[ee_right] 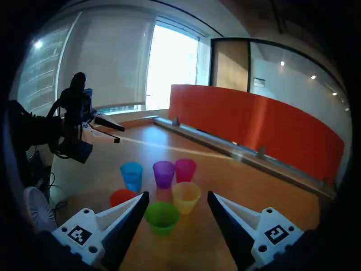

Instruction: Pour water

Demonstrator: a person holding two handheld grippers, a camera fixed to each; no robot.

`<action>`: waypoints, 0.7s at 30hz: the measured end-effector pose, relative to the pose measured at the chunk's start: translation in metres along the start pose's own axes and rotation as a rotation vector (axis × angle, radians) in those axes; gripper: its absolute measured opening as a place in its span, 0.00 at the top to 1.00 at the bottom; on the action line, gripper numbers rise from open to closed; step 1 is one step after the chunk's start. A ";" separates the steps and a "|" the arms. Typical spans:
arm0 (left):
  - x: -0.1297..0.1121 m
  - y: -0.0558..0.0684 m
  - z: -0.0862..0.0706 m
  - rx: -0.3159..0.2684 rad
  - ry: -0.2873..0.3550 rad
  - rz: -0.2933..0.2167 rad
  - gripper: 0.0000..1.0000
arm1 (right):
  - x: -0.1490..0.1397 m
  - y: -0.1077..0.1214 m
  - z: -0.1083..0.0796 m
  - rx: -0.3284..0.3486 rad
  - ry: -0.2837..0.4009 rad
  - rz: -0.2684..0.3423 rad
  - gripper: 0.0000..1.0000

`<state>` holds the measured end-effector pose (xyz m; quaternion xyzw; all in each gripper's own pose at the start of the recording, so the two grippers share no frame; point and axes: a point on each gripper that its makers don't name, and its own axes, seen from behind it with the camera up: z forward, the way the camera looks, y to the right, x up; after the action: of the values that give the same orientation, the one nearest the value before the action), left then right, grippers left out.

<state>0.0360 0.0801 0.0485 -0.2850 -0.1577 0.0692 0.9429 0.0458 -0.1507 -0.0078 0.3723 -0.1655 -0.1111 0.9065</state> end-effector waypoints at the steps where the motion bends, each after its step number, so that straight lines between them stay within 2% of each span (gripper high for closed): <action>1: -0.004 0.001 0.001 -0.003 -0.007 0.002 0.00 | -0.004 -0.001 0.002 0.004 -0.008 0.000 0.00; 12: -0.043 0.015 0.015 -0.050 -0.084 0.026 0.00 | -0.050 -0.013 0.017 0.041 -0.102 -0.011 0.00; 21: -0.069 0.027 0.020 -0.091 -0.138 0.048 0.00 | -0.075 -0.020 0.026 0.060 -0.154 -0.023 0.00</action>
<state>-0.0363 0.0975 0.0310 -0.3257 -0.2183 0.1038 0.9140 -0.0350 -0.1569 -0.0211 0.3913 -0.2338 -0.1450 0.8782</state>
